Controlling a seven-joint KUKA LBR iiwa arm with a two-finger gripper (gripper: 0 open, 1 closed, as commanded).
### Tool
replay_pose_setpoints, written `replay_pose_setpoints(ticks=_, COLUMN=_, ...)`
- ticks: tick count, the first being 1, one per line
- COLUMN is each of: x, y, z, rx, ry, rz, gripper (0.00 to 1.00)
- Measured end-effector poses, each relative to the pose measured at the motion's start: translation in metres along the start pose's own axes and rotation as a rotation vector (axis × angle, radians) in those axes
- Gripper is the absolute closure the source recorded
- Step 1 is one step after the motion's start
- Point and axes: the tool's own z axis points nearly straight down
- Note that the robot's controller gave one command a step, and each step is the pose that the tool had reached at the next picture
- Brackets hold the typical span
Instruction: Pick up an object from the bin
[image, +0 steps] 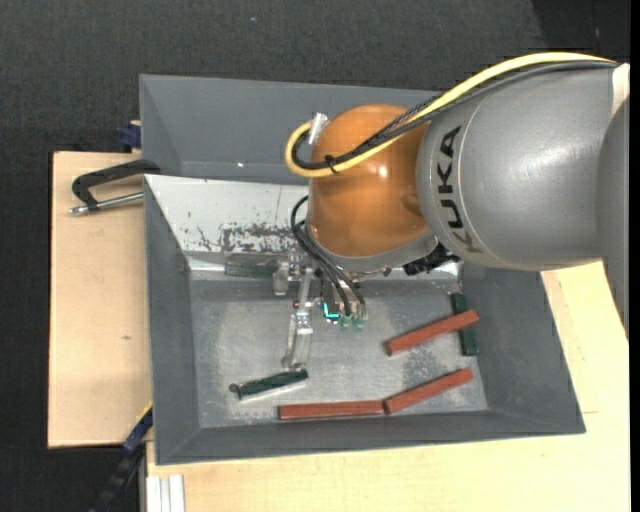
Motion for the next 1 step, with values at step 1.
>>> replay_pose_setpoints(ticks=1, x=-0.0018, y=-0.0006, z=-0.0035, rx=-0.001, ry=-0.007, rz=0.002, gripper=0.0)
